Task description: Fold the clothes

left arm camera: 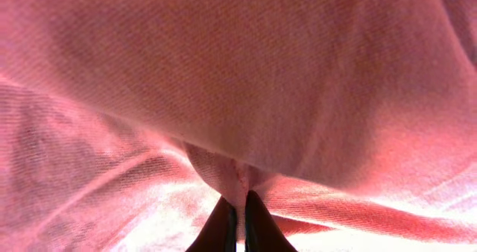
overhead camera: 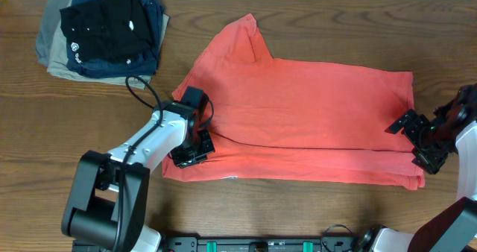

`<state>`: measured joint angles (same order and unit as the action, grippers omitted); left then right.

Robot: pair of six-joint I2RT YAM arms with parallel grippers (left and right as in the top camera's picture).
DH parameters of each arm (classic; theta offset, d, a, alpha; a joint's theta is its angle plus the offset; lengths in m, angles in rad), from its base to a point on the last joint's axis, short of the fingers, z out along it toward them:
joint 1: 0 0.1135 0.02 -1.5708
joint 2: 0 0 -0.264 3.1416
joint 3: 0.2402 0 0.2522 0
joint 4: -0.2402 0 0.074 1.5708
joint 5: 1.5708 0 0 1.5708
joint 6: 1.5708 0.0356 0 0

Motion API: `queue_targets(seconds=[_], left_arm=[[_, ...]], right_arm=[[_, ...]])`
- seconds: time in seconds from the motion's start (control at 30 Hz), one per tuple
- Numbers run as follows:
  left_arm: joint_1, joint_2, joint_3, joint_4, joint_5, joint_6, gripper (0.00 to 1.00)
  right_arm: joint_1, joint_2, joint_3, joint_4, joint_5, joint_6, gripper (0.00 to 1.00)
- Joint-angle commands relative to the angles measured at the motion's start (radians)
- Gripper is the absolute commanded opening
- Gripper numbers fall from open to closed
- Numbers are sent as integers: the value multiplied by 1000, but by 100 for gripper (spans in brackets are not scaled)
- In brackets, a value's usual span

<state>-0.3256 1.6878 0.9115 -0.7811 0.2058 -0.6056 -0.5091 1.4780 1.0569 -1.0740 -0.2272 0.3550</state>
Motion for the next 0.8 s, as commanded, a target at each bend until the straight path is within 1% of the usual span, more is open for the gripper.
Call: queue_targets(seconds=[0.0, 0.23, 0.63, 0.77], left_arm=[[-3, -31, 23, -19, -42, 3, 6], [-3, -89, 24, -7, -42, 3, 6], [-35, -96, 24, 191, -43, 23, 6], [-50, -96, 24, 236, -77, 25, 6]], right_arm=[[13, 0, -5, 0, 14, -12, 99], [13, 0, -5, 4, 14, -12, 99], [13, 0, -6, 3, 14, -12, 99], [13, 0, -6, 3, 14, -12, 99]])
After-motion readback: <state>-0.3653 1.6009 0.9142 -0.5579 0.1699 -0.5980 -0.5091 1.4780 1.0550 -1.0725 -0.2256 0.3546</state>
